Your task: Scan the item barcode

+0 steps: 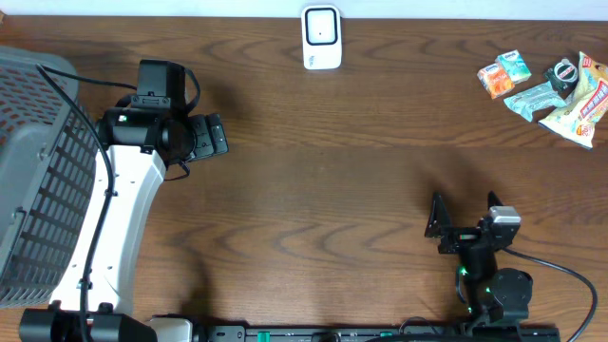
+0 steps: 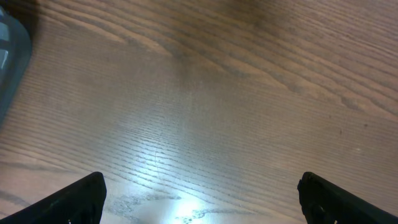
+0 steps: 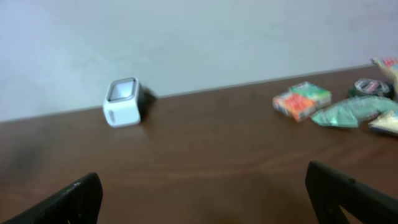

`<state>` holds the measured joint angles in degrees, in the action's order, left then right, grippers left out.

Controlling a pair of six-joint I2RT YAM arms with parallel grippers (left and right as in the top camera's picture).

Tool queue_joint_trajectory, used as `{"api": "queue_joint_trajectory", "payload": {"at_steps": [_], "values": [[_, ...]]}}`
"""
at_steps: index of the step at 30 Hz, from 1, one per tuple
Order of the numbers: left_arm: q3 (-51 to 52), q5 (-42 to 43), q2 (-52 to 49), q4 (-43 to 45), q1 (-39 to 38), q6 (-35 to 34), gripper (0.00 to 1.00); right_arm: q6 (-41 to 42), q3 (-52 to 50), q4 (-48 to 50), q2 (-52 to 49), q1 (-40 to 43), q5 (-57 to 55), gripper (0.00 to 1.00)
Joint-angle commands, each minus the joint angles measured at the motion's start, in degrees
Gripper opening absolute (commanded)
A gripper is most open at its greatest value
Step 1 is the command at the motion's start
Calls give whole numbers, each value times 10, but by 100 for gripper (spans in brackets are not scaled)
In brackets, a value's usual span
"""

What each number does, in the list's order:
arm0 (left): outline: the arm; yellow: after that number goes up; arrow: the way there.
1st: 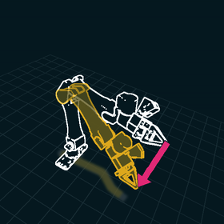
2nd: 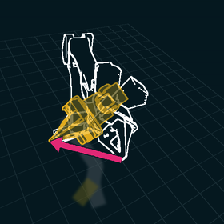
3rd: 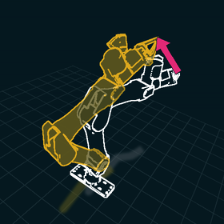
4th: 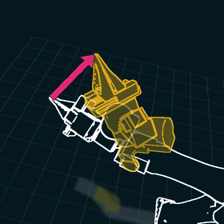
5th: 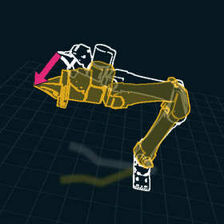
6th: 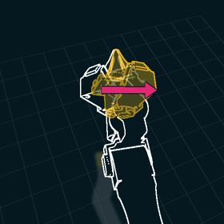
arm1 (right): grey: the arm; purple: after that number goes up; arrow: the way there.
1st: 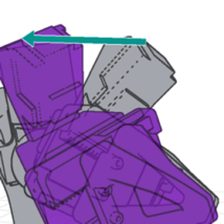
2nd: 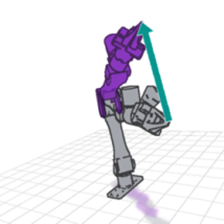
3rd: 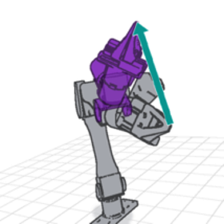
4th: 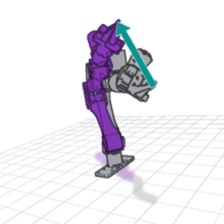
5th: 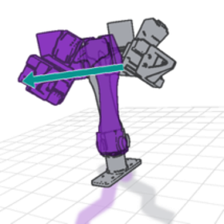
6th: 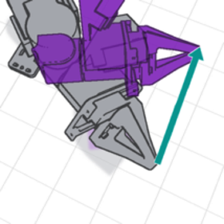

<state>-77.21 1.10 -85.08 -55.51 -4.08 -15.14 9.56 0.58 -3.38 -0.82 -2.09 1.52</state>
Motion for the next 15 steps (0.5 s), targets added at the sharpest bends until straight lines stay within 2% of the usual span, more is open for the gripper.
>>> {"api": "queue_joint_trajectory", "payload": {"at_steps": [1,15], "values": [[-2,-7,-3,-2,0,3,98,-21,-3,-10,5,3,2,99],[-2,-7,-3,-2,0,3,98,-86,-3,-11,5,10,2,99]]}}
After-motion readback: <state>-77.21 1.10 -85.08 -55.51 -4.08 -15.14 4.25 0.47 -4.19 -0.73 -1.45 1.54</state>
